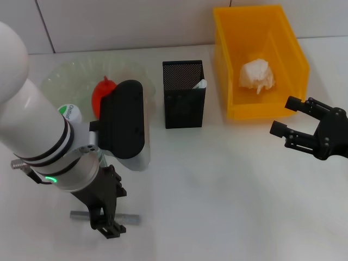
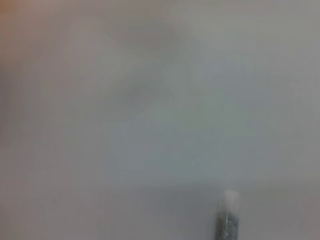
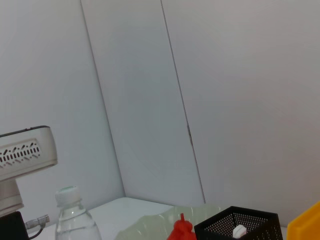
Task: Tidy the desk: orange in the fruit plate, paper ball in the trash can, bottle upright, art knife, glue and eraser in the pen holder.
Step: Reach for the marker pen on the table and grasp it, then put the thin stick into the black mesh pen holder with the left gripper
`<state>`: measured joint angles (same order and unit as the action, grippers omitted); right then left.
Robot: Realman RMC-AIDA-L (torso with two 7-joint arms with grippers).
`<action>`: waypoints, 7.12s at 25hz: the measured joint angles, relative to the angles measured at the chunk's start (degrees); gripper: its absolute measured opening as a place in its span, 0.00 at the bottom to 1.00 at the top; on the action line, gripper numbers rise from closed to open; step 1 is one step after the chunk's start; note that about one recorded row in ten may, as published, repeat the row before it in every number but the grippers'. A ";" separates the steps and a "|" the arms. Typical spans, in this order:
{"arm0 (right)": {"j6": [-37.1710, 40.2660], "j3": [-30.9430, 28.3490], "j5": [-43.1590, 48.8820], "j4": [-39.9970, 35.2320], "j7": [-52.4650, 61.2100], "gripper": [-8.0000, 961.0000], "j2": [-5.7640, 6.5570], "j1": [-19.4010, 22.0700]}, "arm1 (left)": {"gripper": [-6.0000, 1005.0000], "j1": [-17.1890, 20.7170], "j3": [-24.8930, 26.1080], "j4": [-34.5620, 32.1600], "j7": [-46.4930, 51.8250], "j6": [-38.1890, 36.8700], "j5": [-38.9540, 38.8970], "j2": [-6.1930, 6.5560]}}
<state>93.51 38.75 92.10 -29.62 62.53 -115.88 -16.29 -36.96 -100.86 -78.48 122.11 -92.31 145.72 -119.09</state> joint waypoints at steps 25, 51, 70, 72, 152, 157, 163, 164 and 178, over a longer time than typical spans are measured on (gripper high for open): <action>0.19 0.00 0.20 -0.13 0.20 0.86 -0.54 -0.14 | 0.60 -0.24 0.85 4.83 -0.82 1.67 0.93 0.13; 0.77 0.00 0.27 -0.35 0.23 0.85 -0.46 0.26 | 0.34 -0.52 -0.70 5.20 -2.77 2.80 1.67 -0.01; 0.80 0.00 0.12 -0.20 0.23 0.85 -0.39 0.08 | 0.34 -0.13 -2.06 5.60 -4.39 3.75 2.24 0.00; 0.80 0.00 0.10 -0.17 0.22 0.85 -0.39 0.07 | 0.34 -0.13 -2.06 5.72 -4.49 3.76 2.25 0.00; -0.22 -2.98 0.63 0.09 -0.34 0.85 -0.26 -0.03 | 0.15 -5.31 -0.58 45.83 -84.30 45.78 -107.32 -0.09; -0.50 -2.90 1.26 0.17 -0.29 0.85 -0.48 -0.30 | 0.15 -5.26 -0.65 45.83 -84.29 48.64 -107.08 -0.09; -0.54 -2.90 1.37 0.18 -0.15 0.85 -0.61 -0.33 | 0.15 -5.23 -0.83 45.83 -84.18 48.77 -107.07 -0.09; -0.54 -2.89 1.38 0.18 -0.14 0.85 -0.61 -0.32 | 0.15 -5.18 -1.13 45.84 -84.07 48.80 -107.17 -0.09; -0.30 -2.90 1.97 0.18 -0.15 0.85 -0.87 -0.28 | 0.21 -4.90 -1.95 44.46 -82.92 52.48 -110.37 -0.09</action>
<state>93.21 35.85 94.06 -29.44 62.38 -116.75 -16.58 -41.86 -102.82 -34.01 39.19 -39.83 35.35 -119.18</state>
